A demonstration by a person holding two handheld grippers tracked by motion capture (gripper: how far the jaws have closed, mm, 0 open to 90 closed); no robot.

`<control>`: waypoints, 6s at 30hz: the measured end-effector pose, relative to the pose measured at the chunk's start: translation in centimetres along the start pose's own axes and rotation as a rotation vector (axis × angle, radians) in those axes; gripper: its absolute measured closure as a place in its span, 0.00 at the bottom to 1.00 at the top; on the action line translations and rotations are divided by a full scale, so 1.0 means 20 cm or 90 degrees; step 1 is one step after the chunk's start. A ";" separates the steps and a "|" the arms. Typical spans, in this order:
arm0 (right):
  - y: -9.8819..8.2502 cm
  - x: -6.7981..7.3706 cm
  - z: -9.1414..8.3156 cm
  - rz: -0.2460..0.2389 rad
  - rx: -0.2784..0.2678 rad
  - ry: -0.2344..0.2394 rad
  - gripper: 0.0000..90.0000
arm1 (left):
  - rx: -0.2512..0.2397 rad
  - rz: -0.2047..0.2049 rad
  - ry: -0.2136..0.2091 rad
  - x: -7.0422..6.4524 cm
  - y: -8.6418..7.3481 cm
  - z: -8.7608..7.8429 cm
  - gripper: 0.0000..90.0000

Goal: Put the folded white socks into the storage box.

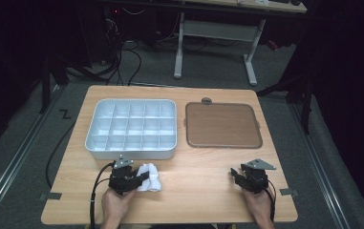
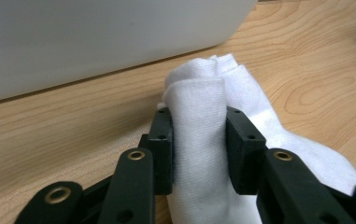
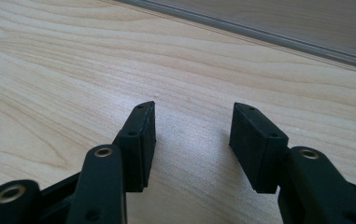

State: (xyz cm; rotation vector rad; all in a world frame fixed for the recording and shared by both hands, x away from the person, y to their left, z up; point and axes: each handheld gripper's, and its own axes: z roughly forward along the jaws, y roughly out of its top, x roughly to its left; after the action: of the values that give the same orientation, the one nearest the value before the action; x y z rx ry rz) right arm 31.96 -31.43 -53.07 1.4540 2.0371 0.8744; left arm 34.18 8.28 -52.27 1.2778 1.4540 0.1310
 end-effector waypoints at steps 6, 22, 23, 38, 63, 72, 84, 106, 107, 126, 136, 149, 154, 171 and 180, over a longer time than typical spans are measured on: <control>0.00 0.00 0.00 0.002 0.000 -0.003 0.56 | 0.001 -0.009 -0.006 0.00 0.01 0.00 0.78; 0.00 0.00 0.00 0.004 0.001 -0.004 0.55 | 0.014 -0.002 -0.018 -0.03 0.02 -0.04 0.81; 0.00 0.00 0.00 0.004 0.001 -0.004 0.55 | 0.012 -0.004 -0.020 -0.03 0.03 -0.05 0.81; 0.00 0.00 0.00 0.003 0.000 -0.003 0.55 | 0.010 0.002 -0.044 -0.06 0.07 -0.11 0.81; 0.01 0.00 0.01 -0.001 0.004 0.004 0.49 | -0.005 -0.003 -0.064 -0.05 0.20 -0.21 0.81; 0.01 0.00 0.01 0.000 0.004 0.003 0.49 | -0.007 -0.006 -0.074 -0.07 0.25 -0.23 0.81; 0.01 0.00 0.01 0.001 0.003 0.002 0.49 | -0.019 -0.008 -0.085 -0.09 0.31 -0.26 0.81; 0.01 0.01 0.01 0.001 0.003 0.002 0.49 | -0.025 -0.003 -0.100 -0.11 0.44 -0.26 0.81; 0.01 0.01 0.01 0.001 0.004 0.002 0.48 | -0.023 -0.002 -0.100 -0.12 0.45 -0.25 0.81; 0.01 0.01 0.01 -0.004 0.004 0.006 0.46 | -0.030 -0.019 -0.124 -0.14 0.61 -0.20 0.81; 0.01 0.01 0.01 -0.005 0.004 0.005 0.46 | -0.035 -0.013 -0.112 -0.13 0.69 -0.15 0.81; 0.01 0.01 0.01 -0.004 0.004 0.005 0.46 | -0.027 -0.038 -0.115 -0.09 0.74 -0.08 0.81; 0.01 0.01 0.01 -0.003 0.004 0.004 0.46 | -0.026 -0.044 -0.107 -0.07 0.76 -0.05 0.81; 0.01 0.01 0.01 -0.003 0.003 0.003 0.46 | -0.013 -0.066 -0.102 -0.06 0.79 0.06 0.81; 0.01 0.01 0.01 -0.004 0.004 0.000 0.45 | 0.004 -0.068 -0.082 -0.01 0.77 0.14 0.81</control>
State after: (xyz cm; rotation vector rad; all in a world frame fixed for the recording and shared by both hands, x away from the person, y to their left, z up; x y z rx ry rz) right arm 32.11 -31.14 -53.12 1.4496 2.0452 0.8673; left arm 45.63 12.81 -42.57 1.1894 1.4088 -0.0273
